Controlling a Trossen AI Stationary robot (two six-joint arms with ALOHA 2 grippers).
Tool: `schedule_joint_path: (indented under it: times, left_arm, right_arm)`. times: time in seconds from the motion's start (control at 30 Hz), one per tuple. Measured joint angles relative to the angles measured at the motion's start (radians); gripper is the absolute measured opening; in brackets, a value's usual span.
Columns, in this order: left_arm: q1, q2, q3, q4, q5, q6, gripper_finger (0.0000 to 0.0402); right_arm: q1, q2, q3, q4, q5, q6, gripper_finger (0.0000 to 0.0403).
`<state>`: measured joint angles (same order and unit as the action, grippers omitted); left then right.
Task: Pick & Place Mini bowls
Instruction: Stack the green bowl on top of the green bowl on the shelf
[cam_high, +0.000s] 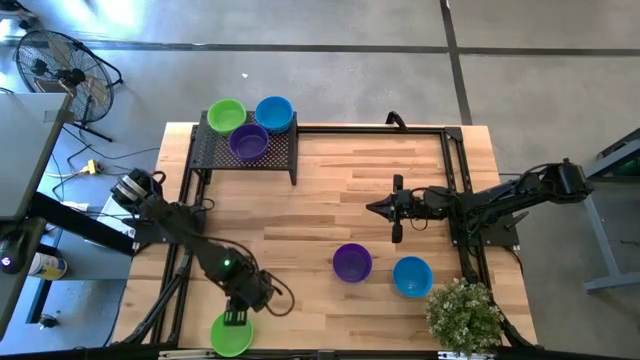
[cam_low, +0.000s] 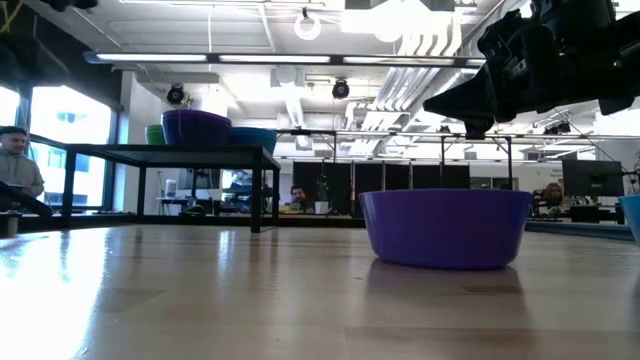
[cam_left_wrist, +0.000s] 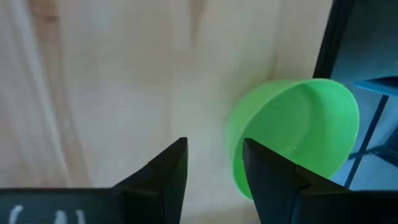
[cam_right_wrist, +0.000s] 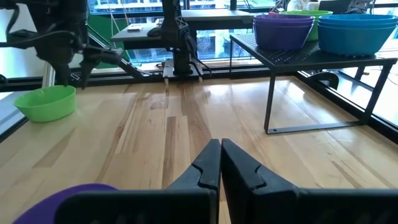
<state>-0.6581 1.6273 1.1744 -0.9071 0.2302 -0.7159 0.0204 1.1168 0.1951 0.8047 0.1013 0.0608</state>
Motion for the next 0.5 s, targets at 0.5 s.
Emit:
schedule_joint_path:
  times: [0.5]
  left_arm:
    - [-0.064, 0.109, 0.001, 0.09, 0.054, -0.033, 0.0154]
  right_arm:
    - [0.0, 0.0, 0.0, -0.003, 0.0, -0.002, 0.0001]
